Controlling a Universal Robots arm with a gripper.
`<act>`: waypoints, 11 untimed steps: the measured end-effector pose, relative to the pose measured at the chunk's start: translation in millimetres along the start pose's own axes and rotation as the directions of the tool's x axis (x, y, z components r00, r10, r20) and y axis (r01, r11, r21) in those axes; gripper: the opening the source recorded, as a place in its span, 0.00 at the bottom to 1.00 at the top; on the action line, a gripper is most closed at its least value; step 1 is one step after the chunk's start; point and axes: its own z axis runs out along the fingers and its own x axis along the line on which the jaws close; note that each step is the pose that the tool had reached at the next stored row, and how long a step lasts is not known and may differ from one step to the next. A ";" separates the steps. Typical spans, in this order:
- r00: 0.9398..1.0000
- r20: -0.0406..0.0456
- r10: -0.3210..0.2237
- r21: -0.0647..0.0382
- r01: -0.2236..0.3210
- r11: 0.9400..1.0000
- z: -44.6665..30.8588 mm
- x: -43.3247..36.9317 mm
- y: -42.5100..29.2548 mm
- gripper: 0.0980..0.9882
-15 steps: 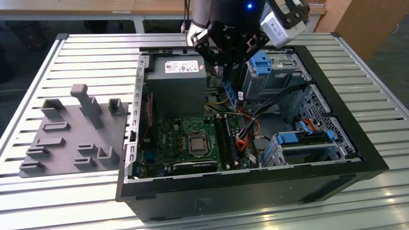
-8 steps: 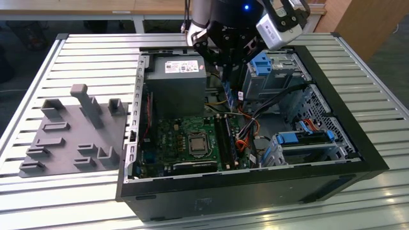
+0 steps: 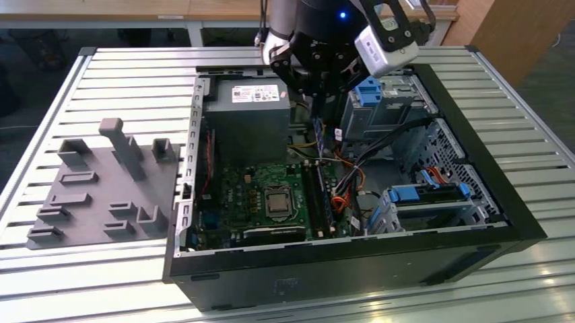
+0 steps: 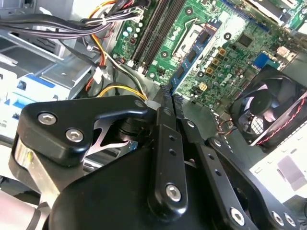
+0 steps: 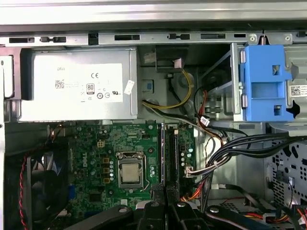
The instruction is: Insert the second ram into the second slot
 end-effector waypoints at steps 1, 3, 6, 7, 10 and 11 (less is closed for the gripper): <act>1.000 -0.004 0.000 0.000 0.000 1.000 0.8 -0.2 -0.6 0.04; 1.000 -0.011 0.001 0.000 -0.001 1.000 2.6 -0.8 -1.7 0.04; 1.000 -0.017 0.001 0.001 -0.001 1.000 4.8 -3.2 -3.4 0.04; 1.000 -0.017 0.001 0.000 -0.001 1.000 5.3 -3.7 -3.8 0.04; 1.000 -0.017 0.001 -0.003 -0.001 1.000 7.2 -4.7 -4.0 0.04; 1.000 -0.017 0.001 -0.003 -0.001 1.000 8.3 -4.9 -4.1 0.04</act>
